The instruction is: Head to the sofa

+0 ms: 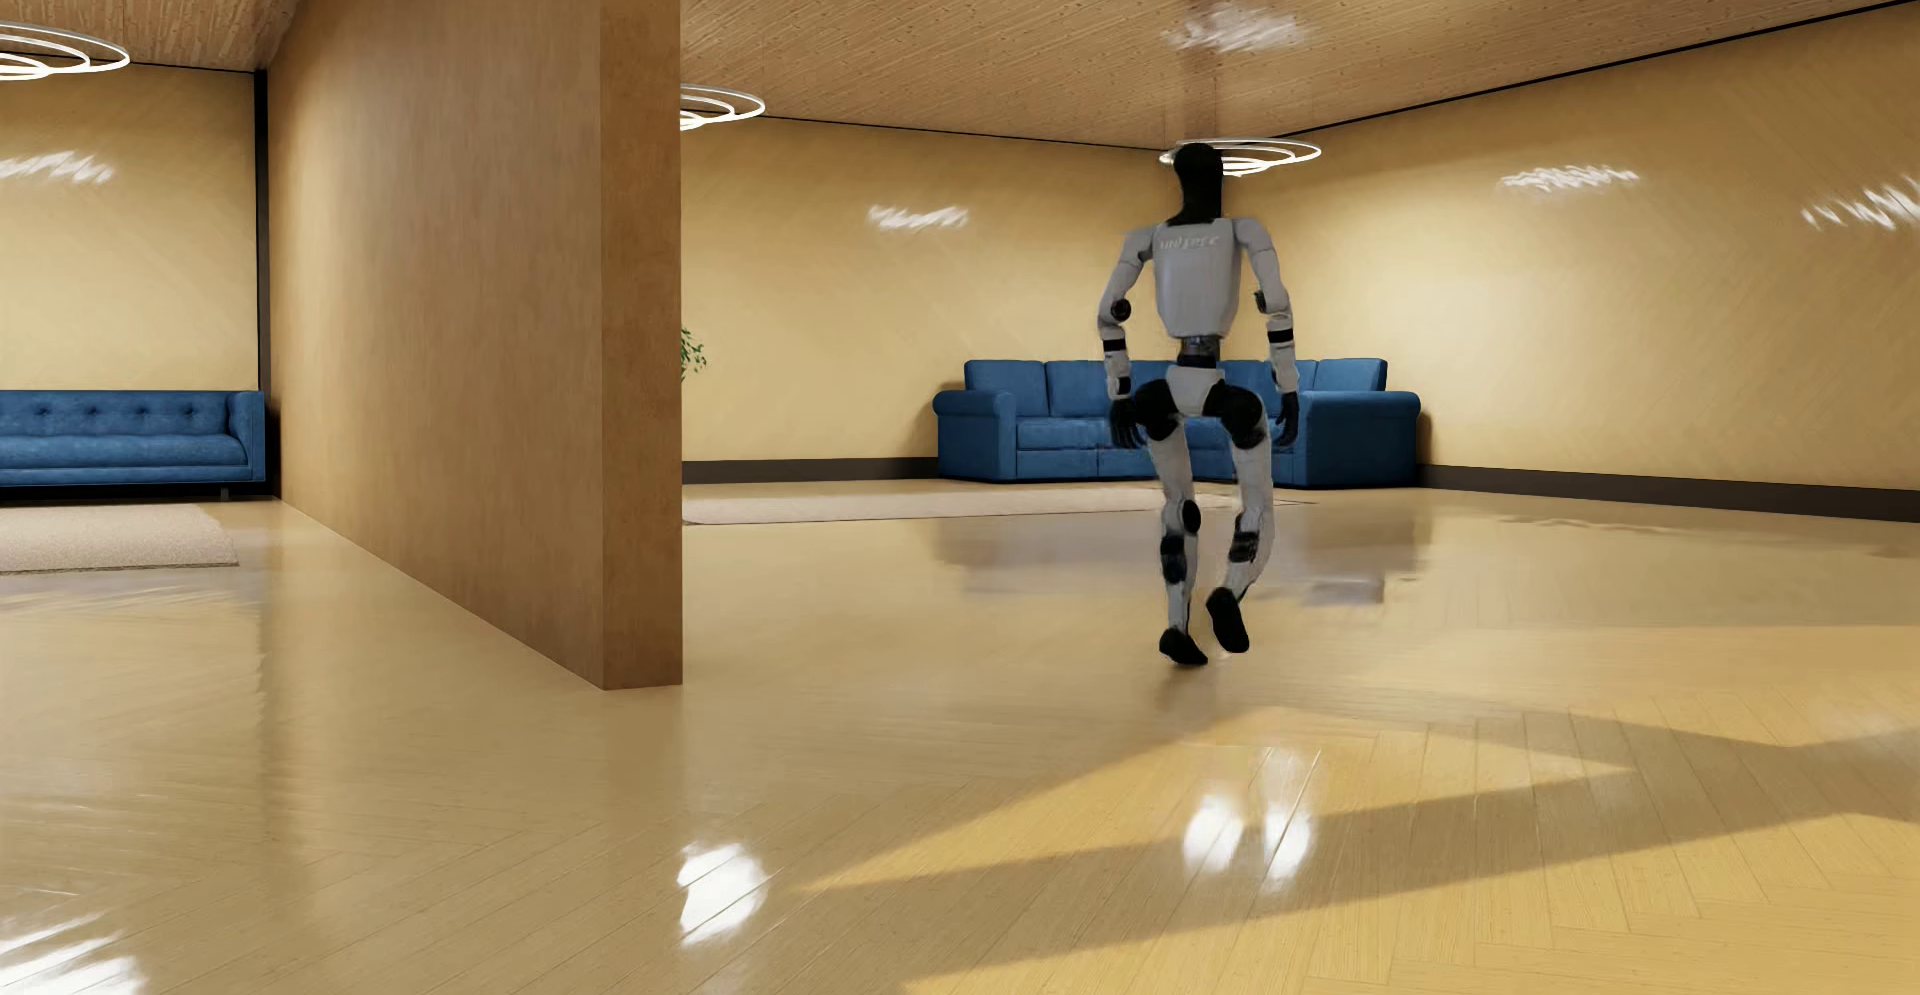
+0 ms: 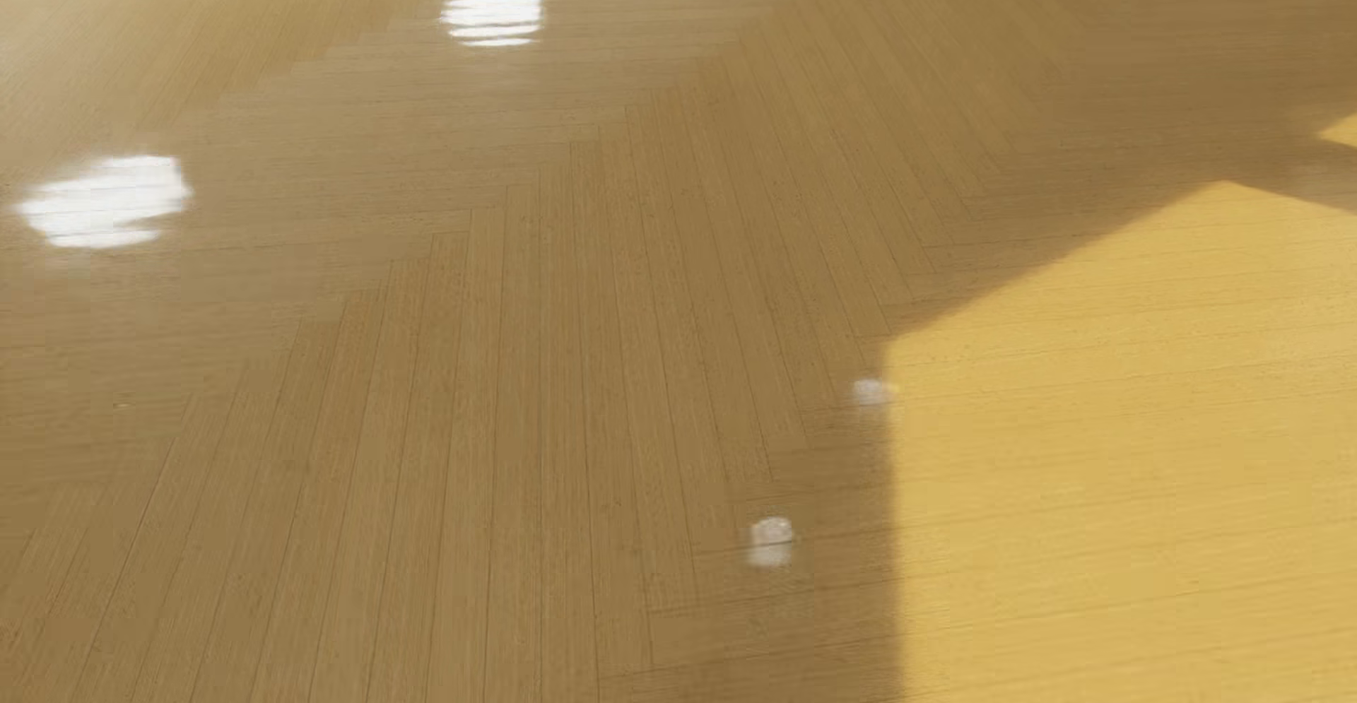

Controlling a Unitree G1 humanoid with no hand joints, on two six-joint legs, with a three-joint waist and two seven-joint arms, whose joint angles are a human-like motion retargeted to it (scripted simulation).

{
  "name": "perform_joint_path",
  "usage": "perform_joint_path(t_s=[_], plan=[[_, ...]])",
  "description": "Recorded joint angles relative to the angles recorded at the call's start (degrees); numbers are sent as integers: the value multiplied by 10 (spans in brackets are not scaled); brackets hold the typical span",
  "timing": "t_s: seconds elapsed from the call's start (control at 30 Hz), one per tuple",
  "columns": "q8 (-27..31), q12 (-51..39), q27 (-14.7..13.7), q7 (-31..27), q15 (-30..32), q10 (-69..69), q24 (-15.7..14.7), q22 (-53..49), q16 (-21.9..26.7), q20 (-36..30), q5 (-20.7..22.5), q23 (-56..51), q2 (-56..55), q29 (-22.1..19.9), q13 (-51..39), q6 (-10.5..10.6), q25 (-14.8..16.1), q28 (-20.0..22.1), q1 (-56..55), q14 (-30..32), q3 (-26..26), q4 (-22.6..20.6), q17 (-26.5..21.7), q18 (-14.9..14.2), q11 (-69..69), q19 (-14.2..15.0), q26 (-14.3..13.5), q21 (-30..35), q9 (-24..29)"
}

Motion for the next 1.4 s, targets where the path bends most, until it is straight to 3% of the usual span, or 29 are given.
perform_joint_path(t_s=[0.07, 0.17, 0.23, 0.27, 0.3, 0.33, 0.37, 0.4, 0.47, 0.53, 0.6, 0.63, 0.67, 0.7, 0.73, 0.77, 0.83, 0.87, 0.9, 0.97, 1.0, 1.07, 1.17, 1.2, 1.23, 1.27, 1.3, 1.37, 1.4], plan=[[0, -25, 0, 0, -1, -74, 0, -74, 4, 57, 24, -4, -49, 0, 13, 26, 0, 0, 151, -80, -69, 30, -2, 0, -160, 0, 0, 3, 20], [0, -96, 0, 0, 31, -124, 0, -148, 11, 98, -5, -15, -107, 0, 28, 32, 0, 0, 267, -201, -139, 54, -2, 0, -466, 0, 0, -11, 1], [0, -119, 0, 0, 14, -122, 0, -179, 15, 119, -24, -13, -145, 0, 38, 31, 0, 0, 330, -226, -163, 84, -1, 0, -485, 0, 0, -18, -11], [0, -109, 0, 0, 16, -104, 0, -195, 13, 134, -17, -5, -152, 0, 41, 36, 0, 0, 363, -210, -175, 103, 0, 0, -430, 0, 0, -20, -9], [0, -101, 0, 0, 61, -59, 0, -185, 4, 142, -9, 18, -180, 0, 38, 47, 0, 0, 362, -159, -180, 115, 1, 0, -366, 0, 0, -16, -23], [0, -86, 0, 0, 73, 12, 0, -153, -12, 140, 20, 48, -184, 0, 36, 71, 0, 0, 355, -58, -178, 136, 3, 0, -303, 0, 0, -12, -31], [0, -70, 0, 0, 48, 110, 0, -125, -19, 125, 40, 72, -151, 0, 27, 76, 0, 0, 332, 60, -164, 141, 3, 0, -267, 0, 0, -4, -24], [0, -68, 0, 0, 18, 245, 0, -90, -20, 90, 60, 88, -119, 0, 15, 77, 0, 0, 268, 119, -155, 144, 9, 0, -257, 0, 0, -9, -22], [0, -60, 0, 0, 0, 421, 0, -35, -19, 23, 76, 63, -6, 0, 0, 62, 0, 0, 139, 64, -104, 125, 12, 0, -315, 0, 0, -5, -15], [0, -24, 0, 0, 3, 391, 0, 10, -19, -2, 75, 18, 111, 0, -14, 35, 0, 0, 33, 69, -30, 97, 10, 0, -386, 0, 0, -11, -6], [0, 16, 0, 0, 8, 190, 0, 29, -9, -19, 66, -38, 195, 0, -38, 19, 0, 0, -56, 172, 28, 89, 2, 0, -432, 0, 0, -20, -2], [0, 37, 0, 0, 3, 65, 0, 32, -7, -9, 60, -66, 231, 0, -52, 16, 0, 0, -81, 190, 54, 94, -3, 0, -451, 0, 0, -32, -4], [0, 51, 0, 0, -5, -50, 0, 35, -6, -11, 61, -85, 258, 0, -70, 18, 0, 0, -96, 81, 72, 100, -9, 0, -463, 0, 0, -35, -9], [0, 65, 0, 0, -9, -98, 0, 35, -5, -19, 61, -106, 290, 0, -85, 24, 0, 0, -104, -117, 82, 113, -15, 0, -469, 0, 0, -45, -12], [0, 72, 0, 0, -14, -91, 0, 59, -12, -15, 40, -119, 287, 0, -92, 20, 0, 0, -129, -216, 107, 126, -17, 0, -448, 0, 0, -60, -29], [0, 78, 0, 0, 4, -94, 0, 73, -17, -11, 30, -121, 307, 0, -91, 20, 0, 0, -151, -186, 122, 132, -12, 0, -437, 0, 0, -80, -27], [0, 88, 0, 0, 113, -36, 0, 91, -24, -14, -13, -107, 304, 0, -77, -6, 0, 0, -189, 100, 118, 100, 2, 0, -348, 0, 0, -101, -39], [0, 85, 0, 0, 202, 25, 0, 96, -23, -32, -27, -82, 285, 0, -61, -18, 0, 0, -188, 150, 91, 63, 11, 0, -251, 0, 0, -98, -35], [0, 71, 0, 0, 250, 47, 0, 100, -23, -23, -34, -58, 233, 0, -53, -26, 0, 0, -158, 140, 77, 47, 18, 0, -140, 0, 0, -94, -27], [0, 31, 0, 0, 112, 17, 0, 79, -24, -5, -27, -14, 110, 0, -55, -22, 0, 0, -50, 93, 43, 15, 20, 0, 45, 0, 0, -41, -1], [0, 10, 0, 0, 50, -13, 0, 69, -24, 8, -13, 3, 58, 0, -42, -10, 0, 0, 11, 48, 10, 13, 20, 0, 61, 0, 0, -26, -4], [0, -14, 0, 0, 3, -74, 0, -24, -6, 40, 12, 7, -15, 0, -8, 18, 0, 0, 131, -31, -68, 34, 13, 0, -28, 0, 0, -12, 6], [0, -81, 0, 0, 5, -121, 0, -107, 7, 95, 12, 13, -68, 0, 32, 35, 0, 0, 244, -147, -134, 63, 5, 0, -366, 0, 0, -7, -6], [0, -106, 0, 0, 112, -123, 0, -124, 10, 117, 8, 25, -73, 0, 39, 31, 0, 0, 259, -175, -148, 62, 9, 0, -459, 0, 0, -11, -19], [0, -123, 0, 0, 246, -120, 0, -140, 13, 135, -10, 25, -91, 0, 49, 29, 0, 0, 281, -202, -157, 71, 9, 0, -676, 0, 0, -10, -29], [0, -139, 0, 0, 184, -114, 0, -148, 19, 137, -17, 46, -107, 0, 47, 27, 0, 0, 308, -208, -163, 82, 14, 0, -715, 0, 0, -3, -23], [0, -142, 0, 0, 2, -99, 0, -147, 20, 138, -20, 56, -135, 0, 50, 24, 0, 0, 334, -195, -172, 94, 16, 0, -459, 0, 0, -1, -19], [0, -117, 0, 0, -70, 8, 0, -139, 7, 144, 5, 87, -160, 0, 53, 33, 0, 0, 333, -83, -178, 116, 18, 0, -344, 0, 0, 3, -34], [0, -99, 0, 0, -95, 114, 0, -104, -8, 134, 42, 115, -120, 0, 46, 58, 0, 0, 313, 18, -165, 150, 16, 0, -311, 0, 0, 23, -24]])
